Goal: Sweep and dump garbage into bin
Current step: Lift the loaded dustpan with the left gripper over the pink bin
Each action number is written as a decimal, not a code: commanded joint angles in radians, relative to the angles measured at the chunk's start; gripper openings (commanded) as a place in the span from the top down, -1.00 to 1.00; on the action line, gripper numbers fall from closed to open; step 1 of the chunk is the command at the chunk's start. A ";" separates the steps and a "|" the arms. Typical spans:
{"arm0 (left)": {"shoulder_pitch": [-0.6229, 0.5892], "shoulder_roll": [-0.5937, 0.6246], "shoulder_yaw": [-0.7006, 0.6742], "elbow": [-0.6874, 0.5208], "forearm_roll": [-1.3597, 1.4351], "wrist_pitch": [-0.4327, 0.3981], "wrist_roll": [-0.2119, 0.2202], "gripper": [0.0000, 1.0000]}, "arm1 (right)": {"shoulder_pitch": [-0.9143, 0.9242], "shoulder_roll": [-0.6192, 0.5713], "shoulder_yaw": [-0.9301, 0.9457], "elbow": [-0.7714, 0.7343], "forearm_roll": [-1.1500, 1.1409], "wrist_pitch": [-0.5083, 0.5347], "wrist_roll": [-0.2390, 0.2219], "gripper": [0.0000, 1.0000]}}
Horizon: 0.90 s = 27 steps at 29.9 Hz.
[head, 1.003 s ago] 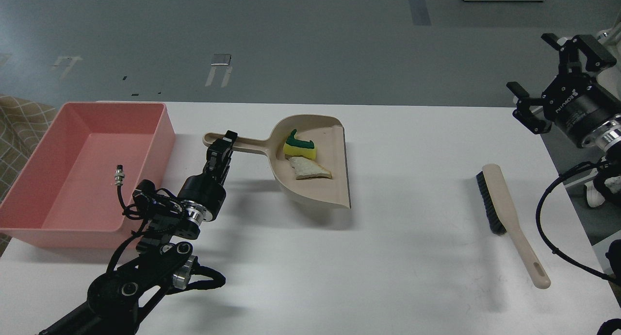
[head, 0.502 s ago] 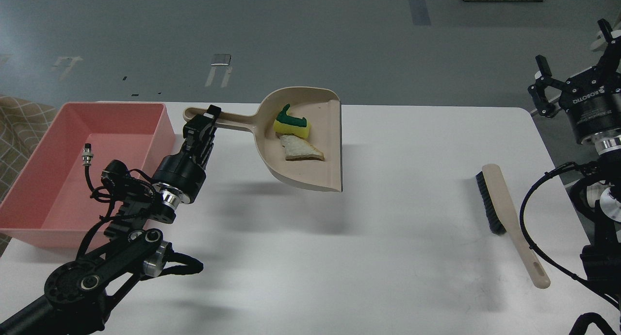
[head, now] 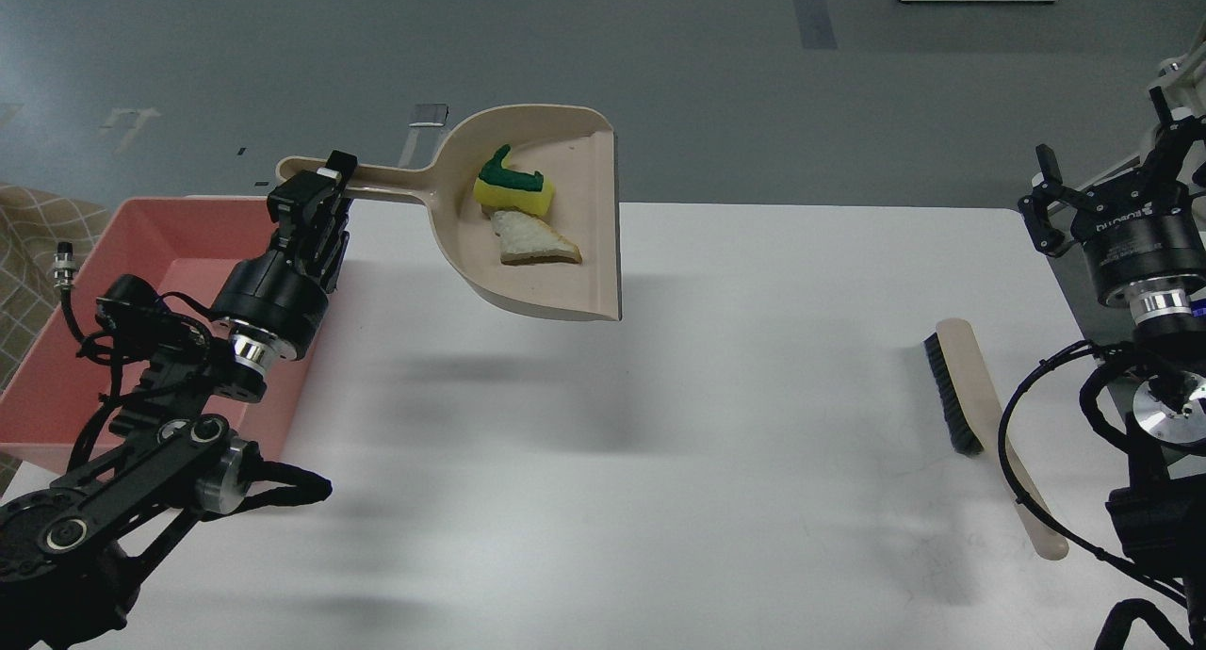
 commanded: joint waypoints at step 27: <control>0.470 0.108 -0.754 0.264 -0.167 -0.432 0.058 0.66 | -0.098 -0.031 0.000 0.006 0.002 0.000 0.000 -0.97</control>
